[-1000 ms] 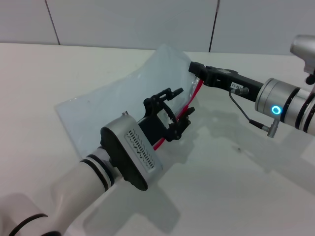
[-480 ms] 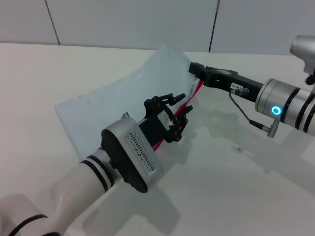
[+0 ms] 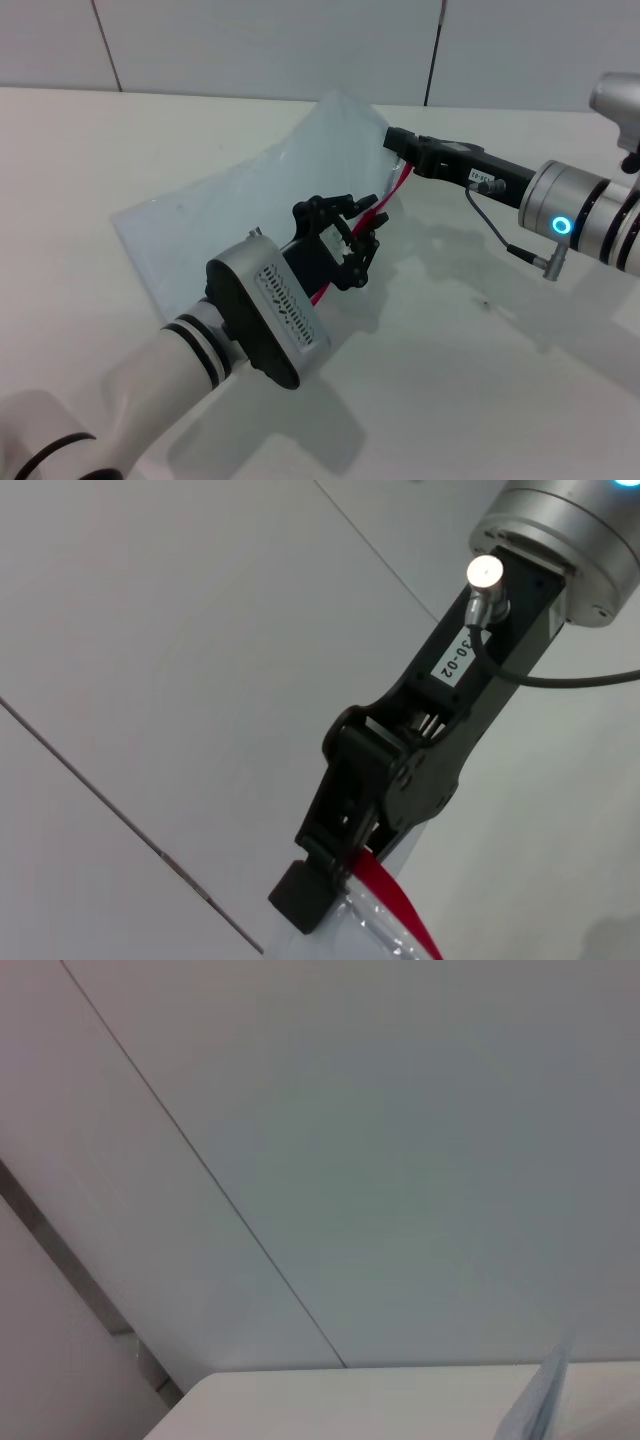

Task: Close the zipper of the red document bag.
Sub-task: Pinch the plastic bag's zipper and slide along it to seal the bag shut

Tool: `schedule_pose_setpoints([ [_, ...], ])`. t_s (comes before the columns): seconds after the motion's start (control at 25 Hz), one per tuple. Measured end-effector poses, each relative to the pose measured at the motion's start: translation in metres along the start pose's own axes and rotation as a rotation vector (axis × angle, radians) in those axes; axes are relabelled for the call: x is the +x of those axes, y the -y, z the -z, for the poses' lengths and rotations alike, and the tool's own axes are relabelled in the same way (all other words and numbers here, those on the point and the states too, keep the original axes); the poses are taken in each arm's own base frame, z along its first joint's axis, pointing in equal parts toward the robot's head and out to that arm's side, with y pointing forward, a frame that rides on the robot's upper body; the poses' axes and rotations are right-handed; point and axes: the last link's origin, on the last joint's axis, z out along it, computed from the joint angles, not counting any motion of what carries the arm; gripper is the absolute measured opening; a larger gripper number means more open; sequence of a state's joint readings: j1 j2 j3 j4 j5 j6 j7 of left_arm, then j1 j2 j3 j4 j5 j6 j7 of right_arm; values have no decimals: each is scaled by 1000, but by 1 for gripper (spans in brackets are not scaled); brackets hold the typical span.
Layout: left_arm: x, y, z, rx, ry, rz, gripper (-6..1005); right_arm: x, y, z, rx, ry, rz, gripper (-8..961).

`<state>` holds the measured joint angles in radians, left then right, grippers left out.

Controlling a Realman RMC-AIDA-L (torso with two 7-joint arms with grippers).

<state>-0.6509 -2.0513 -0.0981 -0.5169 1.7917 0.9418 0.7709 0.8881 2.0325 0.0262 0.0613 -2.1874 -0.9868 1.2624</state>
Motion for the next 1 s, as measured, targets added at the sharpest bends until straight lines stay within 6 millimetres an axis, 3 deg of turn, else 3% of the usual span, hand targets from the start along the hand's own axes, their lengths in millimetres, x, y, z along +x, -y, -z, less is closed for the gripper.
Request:
schedule_pose_setpoints([
  [0.48, -1, 3, -1, 0, 0, 29, 199, 1, 0, 0, -2, -3, 2, 70],
  [0.68, -2, 3, -2, -5, 3, 27, 99, 1, 0, 0, -3, -6, 4, 69],
  [1.0, -3, 1, -2, -17, 14, 26, 101, 1, -1, 0, -3, -4, 11, 68],
])
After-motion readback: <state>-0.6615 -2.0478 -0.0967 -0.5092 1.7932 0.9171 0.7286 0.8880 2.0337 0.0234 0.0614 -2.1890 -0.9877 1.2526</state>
